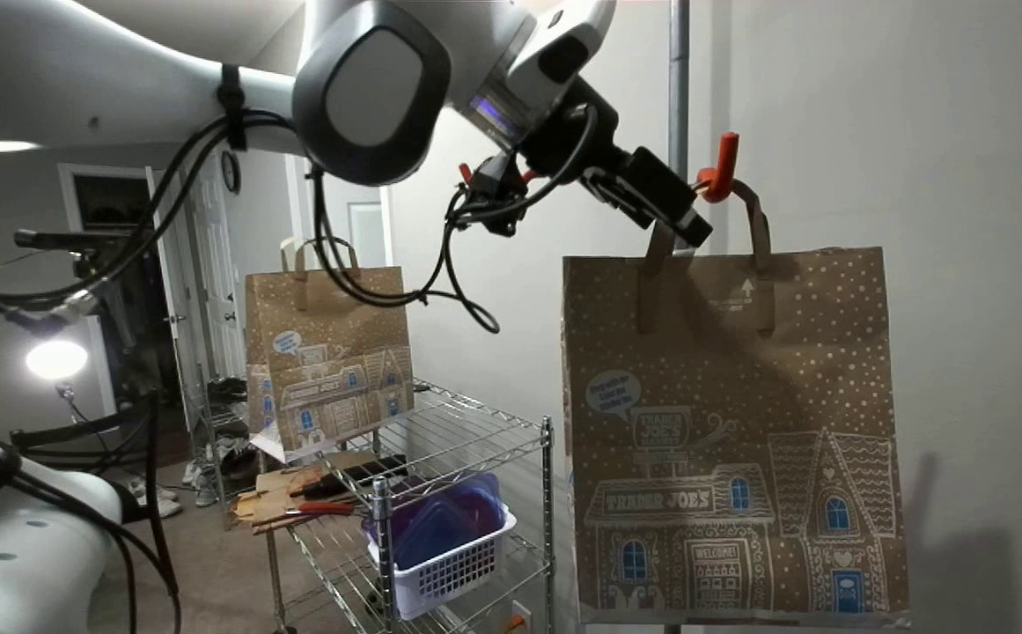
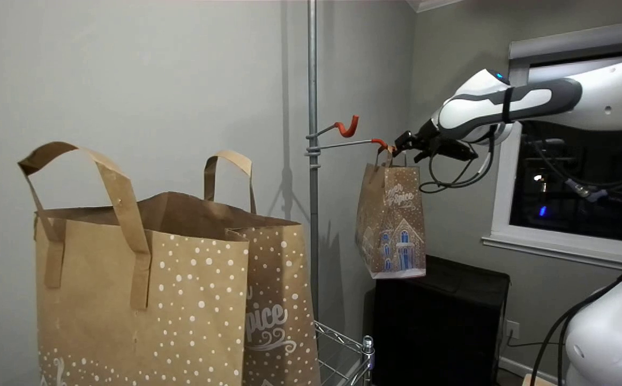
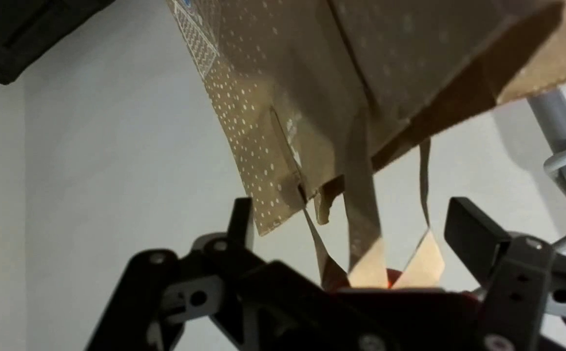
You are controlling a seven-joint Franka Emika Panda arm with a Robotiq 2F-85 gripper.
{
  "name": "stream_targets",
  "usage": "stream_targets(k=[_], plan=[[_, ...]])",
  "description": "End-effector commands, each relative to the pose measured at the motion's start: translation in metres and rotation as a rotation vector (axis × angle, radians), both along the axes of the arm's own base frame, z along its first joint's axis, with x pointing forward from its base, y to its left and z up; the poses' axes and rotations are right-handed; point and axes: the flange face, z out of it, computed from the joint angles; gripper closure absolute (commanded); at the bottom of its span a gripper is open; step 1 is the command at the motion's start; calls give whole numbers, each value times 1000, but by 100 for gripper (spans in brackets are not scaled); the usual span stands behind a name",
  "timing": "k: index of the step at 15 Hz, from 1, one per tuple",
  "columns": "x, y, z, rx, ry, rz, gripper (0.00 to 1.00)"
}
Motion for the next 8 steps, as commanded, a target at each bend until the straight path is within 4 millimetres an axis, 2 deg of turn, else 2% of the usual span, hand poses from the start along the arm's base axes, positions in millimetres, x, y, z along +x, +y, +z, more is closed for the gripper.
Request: stream_targets(k=[1, 4, 8], plan=[[41, 12, 30, 47, -29, -57, 0], [65, 25, 42, 95, -30, -119, 0], [78, 34, 50, 168, 41, -250, 0]])
